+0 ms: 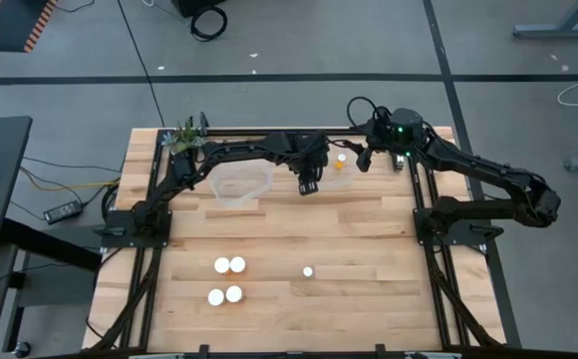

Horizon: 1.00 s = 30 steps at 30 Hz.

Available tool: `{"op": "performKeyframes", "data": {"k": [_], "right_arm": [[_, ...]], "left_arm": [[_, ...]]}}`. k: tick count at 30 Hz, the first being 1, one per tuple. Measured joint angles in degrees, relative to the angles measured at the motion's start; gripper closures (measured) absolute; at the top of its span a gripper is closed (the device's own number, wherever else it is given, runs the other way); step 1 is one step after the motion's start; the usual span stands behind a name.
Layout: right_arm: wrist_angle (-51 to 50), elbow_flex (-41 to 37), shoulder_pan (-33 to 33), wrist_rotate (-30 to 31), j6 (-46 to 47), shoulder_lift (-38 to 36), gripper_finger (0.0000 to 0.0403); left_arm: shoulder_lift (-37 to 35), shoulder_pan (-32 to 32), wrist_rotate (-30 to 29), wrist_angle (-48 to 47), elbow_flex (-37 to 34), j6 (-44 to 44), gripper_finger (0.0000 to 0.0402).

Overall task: Pick and place medicine bottles into bin by pill shape (circle, oval)
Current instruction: Put the blue pill bottle into the right transparent bin

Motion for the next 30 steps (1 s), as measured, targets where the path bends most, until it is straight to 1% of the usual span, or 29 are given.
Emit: {"op": "performKeyframes", "data": {"k": [2, 6, 10, 15, 23, 30], "right_arm": [[0.0, -0.04, 0.0, -0.46, 0.2, 0.0, 0.0152], [0.04, -0.04, 0.0, -1.11, 0.44, 0.0, 0.0152], [0.06, -0.04, 0.0, -1.86, 0.59, 0.02, 0.0152], [0.04, -0.04, 0.0, -1.91, 0.63, 0.03, 0.0152], [0.04, -0.04, 0.0, -1.92, 0.63, 0.04, 0.0152], [0.06, -0.04, 0.0, -1.92, 0.63, 0.04, 0.0152]], "left_arm": [[0.0, 0.05, 1.17, -0.39, 0.0, 0.01, 0.0259], [0.0, 0.11, 1.2, -0.07, 0.0, 1.71, 0.0268], [0.0, 0.11, 1.21, 0.29, 0.0, 2.06, 0.0261], [0.0, 0.08, 1.25, -0.82, 0.0, 4.69, 0.0253], [0.0, 0.11, 1.25, -1.3, 0.0, 7.42, 0.0264], [0.0, 0.09, 1.25, -1.39, 0.0, 7.54, 0.0248]]}}
